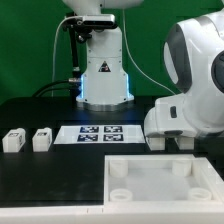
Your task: Assemble one leg
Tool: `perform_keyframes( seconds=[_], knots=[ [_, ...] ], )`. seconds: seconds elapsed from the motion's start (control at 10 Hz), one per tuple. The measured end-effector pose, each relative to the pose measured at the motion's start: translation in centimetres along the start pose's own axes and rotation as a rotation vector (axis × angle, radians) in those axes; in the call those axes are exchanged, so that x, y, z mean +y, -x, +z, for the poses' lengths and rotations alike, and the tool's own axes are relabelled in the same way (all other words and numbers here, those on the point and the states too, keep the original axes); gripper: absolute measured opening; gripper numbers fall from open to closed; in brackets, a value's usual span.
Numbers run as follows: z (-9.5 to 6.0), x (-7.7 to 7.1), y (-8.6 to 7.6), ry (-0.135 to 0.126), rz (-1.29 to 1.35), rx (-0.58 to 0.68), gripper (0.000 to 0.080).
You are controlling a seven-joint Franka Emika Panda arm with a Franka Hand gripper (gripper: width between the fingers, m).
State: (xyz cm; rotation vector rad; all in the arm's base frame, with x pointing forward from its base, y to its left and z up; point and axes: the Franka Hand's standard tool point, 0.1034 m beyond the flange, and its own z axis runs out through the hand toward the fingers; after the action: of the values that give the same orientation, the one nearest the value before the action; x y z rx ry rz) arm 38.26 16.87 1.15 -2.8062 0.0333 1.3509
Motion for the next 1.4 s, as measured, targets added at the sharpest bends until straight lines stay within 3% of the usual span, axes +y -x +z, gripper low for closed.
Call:
perform_keyframes(
  seconds=[0.1,0.2,0.3,0.8,0.9,1.1,1.3,1.4],
  knots=[
    [0.0,0.0,0.0,0.0,0.0,0.0,0.0542],
    [0.0,0.0,0.0,0.0,0.0,0.0,0.0352],
    [0.0,0.0,0.0,0.0,0.0,0.0,0.029],
    [0.0,0.0,0.0,0.0,-0.001,0.0,0.029],
    [-0.6,0.2,0.1,0.001,-0.015,-0.001,0.029],
    [-6.4,1.6,0.7,-0.018,-0.076,0.061,0.0291],
    [-12.0,4.3,1.6,-0.04,-0.121,0.121,0.0291],
    [-14.8,5.0,1.5,-0.053,-0.114,0.242,0.0291]
  ],
)
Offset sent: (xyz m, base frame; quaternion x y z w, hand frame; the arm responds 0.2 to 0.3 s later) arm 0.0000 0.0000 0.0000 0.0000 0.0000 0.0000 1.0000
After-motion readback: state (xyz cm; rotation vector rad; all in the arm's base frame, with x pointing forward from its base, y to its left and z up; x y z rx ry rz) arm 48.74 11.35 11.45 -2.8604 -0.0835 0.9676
